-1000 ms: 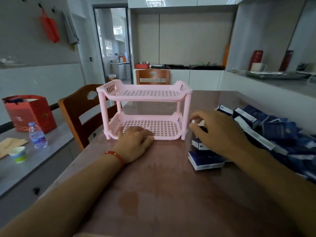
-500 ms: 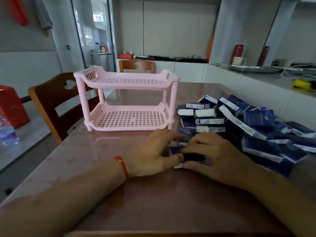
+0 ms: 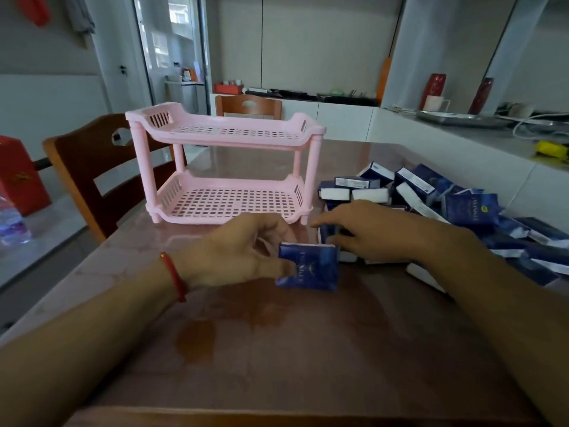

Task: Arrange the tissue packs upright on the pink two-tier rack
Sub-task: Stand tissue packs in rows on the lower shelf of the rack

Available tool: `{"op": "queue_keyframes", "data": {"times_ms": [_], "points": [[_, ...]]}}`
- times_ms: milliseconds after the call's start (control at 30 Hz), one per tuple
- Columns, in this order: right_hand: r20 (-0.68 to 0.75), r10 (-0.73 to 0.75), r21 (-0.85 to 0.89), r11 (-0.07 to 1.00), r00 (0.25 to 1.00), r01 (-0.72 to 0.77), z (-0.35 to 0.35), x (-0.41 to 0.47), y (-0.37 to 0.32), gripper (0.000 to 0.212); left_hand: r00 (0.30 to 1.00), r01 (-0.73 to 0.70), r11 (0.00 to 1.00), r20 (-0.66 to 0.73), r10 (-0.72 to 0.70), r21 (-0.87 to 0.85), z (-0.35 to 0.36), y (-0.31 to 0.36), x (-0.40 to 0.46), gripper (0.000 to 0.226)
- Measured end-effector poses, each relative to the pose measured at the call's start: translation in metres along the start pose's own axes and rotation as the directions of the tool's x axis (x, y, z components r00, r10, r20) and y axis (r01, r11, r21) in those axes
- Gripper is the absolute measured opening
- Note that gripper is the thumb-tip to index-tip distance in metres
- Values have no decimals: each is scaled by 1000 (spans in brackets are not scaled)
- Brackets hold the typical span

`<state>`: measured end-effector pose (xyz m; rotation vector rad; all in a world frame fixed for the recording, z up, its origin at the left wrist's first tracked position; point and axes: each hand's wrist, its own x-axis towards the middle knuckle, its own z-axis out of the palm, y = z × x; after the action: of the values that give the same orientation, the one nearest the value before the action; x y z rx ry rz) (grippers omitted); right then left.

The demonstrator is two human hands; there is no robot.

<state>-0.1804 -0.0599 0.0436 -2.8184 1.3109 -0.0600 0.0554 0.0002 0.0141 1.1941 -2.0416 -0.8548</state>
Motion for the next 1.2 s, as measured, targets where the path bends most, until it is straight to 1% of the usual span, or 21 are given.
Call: {"op": "queue_keyframes", "data": {"times_ms": [33, 100, 167, 233, 300, 367, 433, 467, 533, 600, 667, 767, 800, 867, 933, 1000, 1033, 1100, 1133, 1167, 1200], "points": [[0, -3, -2, 1000, 1000, 3, 3, -1, -1, 45, 1000, 4, 999, 3, -4, -53, -4, 0, -2, 23], [-46, -7, 13, 1000, 999, 8, 7, -3, 0, 51, 1000, 8, 989, -28, -12, -150, -11, -3, -4, 24], [-96, -11, 37, 999, 995, 15, 9, -7, 4, 58, 994, 12, 969, -103, -39, -247, -15, -6, -4, 21], [-160, 17, 73, 997, 987, -5, 9, -11, 6, 66, 981, 6, 947, -182, -68, -320, -18, -8, -2, 19], [-230, 60, 149, 989, 971, -26, 8, -17, 5, 71, 967, 15, 932, -231, -106, -363, -18, -7, 0, 18], [-267, 89, 293, 956, 960, -7, 7, -22, 3, 64, 955, 37, 917, -257, -150, -398, -16, -7, 0, 19], [-302, 125, 460, 887, 945, 29, 7, -24, -2, 49, 936, 43, 909, -301, -181, -414, -15, -7, -1, 20], [-327, 159, 540, 840, 932, 46, 6, -24, -4, 46, 927, 42, 908, -323, -190, -416, -15, -8, -1, 20], [-338, 219, 692, 717, 915, 83, 5, -24, -7, 46, 912, 44, 910, -356, -205, -411, -16, -11, 0, 21], [-325, 212, 772, 622, 922, 129, 5, -23, -10, 43, 903, 38, 902, -372, -216, -431, -16, -15, 1, 25], [-313, 154, 791, 589, 937, 168, 9, -23, -16, 41, 910, 40, 902, -358, -210, -430, -13, -18, 2, 32], [-325, 72, 773, 594, 943, 221, 20, -16, -27, 38, 937, 69, 923, -293, -190, -378, -6, -16, 3, 42], [-347, 80, 765, 601, 934, 233, 24, -14, -28, 39, 946, 70, 925, -270, -180, -374, -5, -15, 3, 43], [-404, 156, 746, 627, 901, 226, 29, -10, -29, 39, 950, 65, 915, -256, -179, -399, -4, -11, 1, 41], [-443, 228, 720, 667, 867, 192, 32, -8, -30, 38, 952, 61, 859, -228, -202, -508, -4, -9, 0, 42], [-455, 259, 703, 692, 852, 165, 34, -6, -33, 35, 962, 63, 774, -169, -216, -630, -3, -5, 1, 44], [-454, 271, 702, 695, 849, 154, 35, -5, -35, 33, 964, 55, 746, -159, -213, -664, -3, -3, 1, 43], [-452, 292, 717, 682, 843, 148, 33, -4, -38, 31, 964, 32, 732, -174, -204, -680, -3, 2, 1, 34], [-452, 297, 722, 676, 841, 149, 32, -2, -39, 31, 964, 25, 754, -184, -192, -656, -3, 2, 1, 27], [-457, 298, 716, 682, 838, 148, 31, -1, -40, 32, 969, 22, 805, -185, -163, -593, -3, 2, -1, 23], [-466, 295, 701, 699, 834, 144, 29, 1, -42, 33, 977, 22, 878, -177, -122, -479, -4, 0, -1, 25]]}}
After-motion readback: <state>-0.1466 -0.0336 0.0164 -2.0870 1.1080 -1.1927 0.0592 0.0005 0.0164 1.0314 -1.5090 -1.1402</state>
